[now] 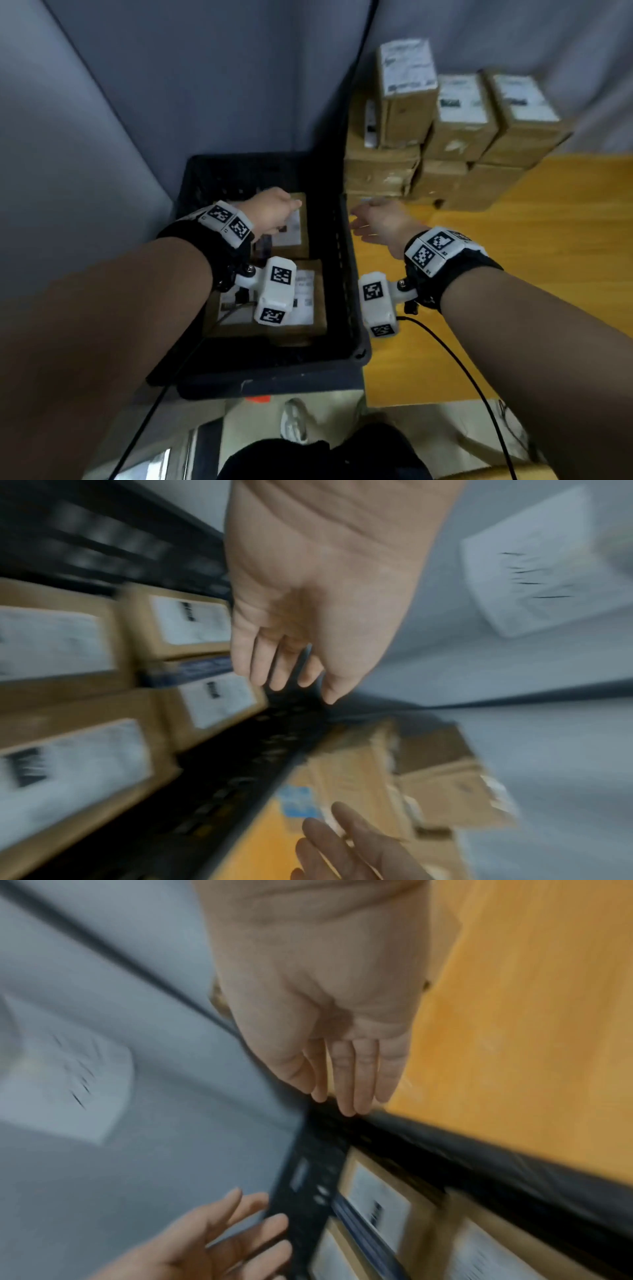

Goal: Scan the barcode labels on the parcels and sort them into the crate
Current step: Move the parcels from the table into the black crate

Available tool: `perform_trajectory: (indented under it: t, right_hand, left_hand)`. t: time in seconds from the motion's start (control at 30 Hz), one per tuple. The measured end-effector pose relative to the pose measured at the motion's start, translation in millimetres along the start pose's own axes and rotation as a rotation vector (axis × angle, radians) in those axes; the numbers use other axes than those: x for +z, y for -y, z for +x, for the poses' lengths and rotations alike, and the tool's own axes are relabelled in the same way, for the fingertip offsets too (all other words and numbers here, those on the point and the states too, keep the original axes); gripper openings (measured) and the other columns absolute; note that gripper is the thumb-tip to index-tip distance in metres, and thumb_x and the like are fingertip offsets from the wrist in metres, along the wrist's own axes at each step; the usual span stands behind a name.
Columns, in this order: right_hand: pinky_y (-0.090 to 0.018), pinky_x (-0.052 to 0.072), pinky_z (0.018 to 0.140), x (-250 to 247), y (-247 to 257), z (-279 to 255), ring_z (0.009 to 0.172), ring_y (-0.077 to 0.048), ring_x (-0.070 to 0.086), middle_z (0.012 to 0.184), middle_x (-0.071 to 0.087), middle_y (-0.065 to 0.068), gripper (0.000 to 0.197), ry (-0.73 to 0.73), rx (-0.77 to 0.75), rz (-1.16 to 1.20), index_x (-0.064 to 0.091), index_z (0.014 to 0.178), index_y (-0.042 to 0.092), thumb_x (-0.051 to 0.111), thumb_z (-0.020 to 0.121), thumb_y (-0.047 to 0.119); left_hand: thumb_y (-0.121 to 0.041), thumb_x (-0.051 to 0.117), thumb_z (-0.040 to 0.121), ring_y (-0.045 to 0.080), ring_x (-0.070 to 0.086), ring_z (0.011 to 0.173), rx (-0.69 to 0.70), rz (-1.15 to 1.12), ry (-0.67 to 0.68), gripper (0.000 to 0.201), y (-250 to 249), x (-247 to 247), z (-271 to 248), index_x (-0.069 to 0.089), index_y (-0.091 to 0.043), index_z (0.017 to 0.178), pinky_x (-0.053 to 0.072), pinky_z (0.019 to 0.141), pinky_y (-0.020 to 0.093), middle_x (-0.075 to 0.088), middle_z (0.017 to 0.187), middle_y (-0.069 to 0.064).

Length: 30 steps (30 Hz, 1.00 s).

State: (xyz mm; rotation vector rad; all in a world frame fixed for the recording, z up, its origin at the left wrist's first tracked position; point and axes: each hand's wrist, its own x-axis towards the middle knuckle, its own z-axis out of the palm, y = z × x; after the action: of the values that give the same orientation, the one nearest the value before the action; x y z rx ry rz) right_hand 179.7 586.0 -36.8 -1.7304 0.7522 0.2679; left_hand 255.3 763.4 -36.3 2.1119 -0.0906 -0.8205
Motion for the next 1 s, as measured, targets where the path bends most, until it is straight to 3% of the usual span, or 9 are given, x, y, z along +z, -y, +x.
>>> perform_trajectory:
  t: [0.07,0.17,0.23,0.33,0.43,0.53,0.63,0.8,1.0]
  right_hand:
    - [-0.030,0.050,0.078,-24,18,-5,0.074,-0.019,0.059,0.084,0.063,-0.009,0.027,-0.049,-0.054,0.051,0.060,0.121,0.001,0.047,0.101,0.015]
    - [-0.031,0.053,0.079,-57,39,-9,0.073,-0.018,0.061,0.083,0.065,-0.009,0.026,-0.113,-0.163,0.101,0.064,0.115,0.000,0.047,0.101,0.015]
    - [-0.030,0.054,0.075,-75,49,-7,0.072,-0.018,0.062,0.084,0.066,-0.011,0.025,-0.181,-0.237,0.108,0.065,0.110,-0.001,0.047,0.101,0.013]
    - [-0.028,0.055,0.074,-103,54,-1,0.072,-0.016,0.063,0.085,0.067,-0.010,0.019,-0.304,-0.348,0.102,0.064,0.096,0.004,0.046,0.099,0.008]
    - [-0.030,0.050,0.079,-139,52,12,0.086,-0.018,0.060,0.090,0.065,-0.003,0.016,-0.442,-0.463,-0.088,0.066,0.096,0.011,0.050,0.094,0.008]
    - [-0.031,0.046,0.084,-180,40,27,0.097,-0.022,0.056,0.106,0.062,-0.007,0.020,-0.597,-0.501,-0.314,0.067,0.107,0.011,0.055,0.092,0.014]
    - [-0.039,0.037,0.100,-216,27,47,0.117,-0.030,0.045,0.121,0.052,-0.010,0.029,-0.722,-0.426,-0.509,0.064,0.115,0.016,0.060,0.088,0.025]
    - [-0.040,0.031,0.106,-232,25,68,0.125,-0.026,0.039,0.129,0.048,-0.006,0.038,-0.615,-0.511,-0.665,0.057,0.125,0.018,0.058,0.089,0.028]
    - [-0.037,0.024,0.110,-212,34,81,0.128,-0.020,0.038,0.129,0.048,-0.001,0.034,-0.428,-0.692,-0.665,0.057,0.122,0.020,0.059,0.088,0.023]
  left_hand:
    - [-0.027,0.041,0.101,0.020,0.047,0.090,0.074,0.002,-0.015,0.026,-30,0,-4,0.042,-0.025,0.075,0.047,0.081,0.032,0.045,0.091,0.006]
    - [-0.029,0.042,0.101,0.019,0.052,0.102,0.141,-0.028,-0.042,0.013,-63,0,-6,0.051,-0.020,0.104,0.045,0.093,0.034,0.054,0.105,0.004]
    - [-0.029,0.042,0.102,0.019,0.052,0.104,0.166,-0.043,-0.052,0.024,-81,3,-6,0.050,-0.015,0.119,0.045,0.094,0.034,0.054,0.114,0.007]
    - [-0.029,0.043,0.101,0.021,0.054,0.108,0.190,-0.053,-0.082,0.032,-102,11,-2,0.049,-0.011,0.126,0.047,0.092,0.032,0.055,0.118,0.008]
    - [-0.030,0.046,0.100,0.023,0.056,0.111,0.198,-0.072,-0.147,0.030,-120,26,7,0.050,-0.015,0.125,0.049,0.097,0.037,0.056,0.121,0.009]
    - [-0.032,0.050,0.097,0.023,0.057,0.109,0.215,-0.069,-0.211,0.031,-139,46,21,0.049,-0.017,0.124,0.047,0.099,0.041,0.057,0.122,0.009]
    - [-0.041,0.062,0.088,0.026,0.047,0.122,0.252,0.042,-0.393,0.059,-160,65,38,0.039,-0.016,0.137,0.040,0.105,0.040,0.045,0.135,0.011]
    - [-0.059,0.071,0.073,0.034,0.023,0.137,0.183,0.112,-0.482,0.103,-198,88,63,0.011,-0.023,0.150,0.028,0.110,0.045,0.020,0.148,0.011]
    - [-0.056,0.071,0.073,0.035,0.027,0.133,0.108,0.163,-0.519,0.100,-214,103,86,0.014,-0.024,0.148,0.033,0.104,0.044,0.023,0.145,0.013]
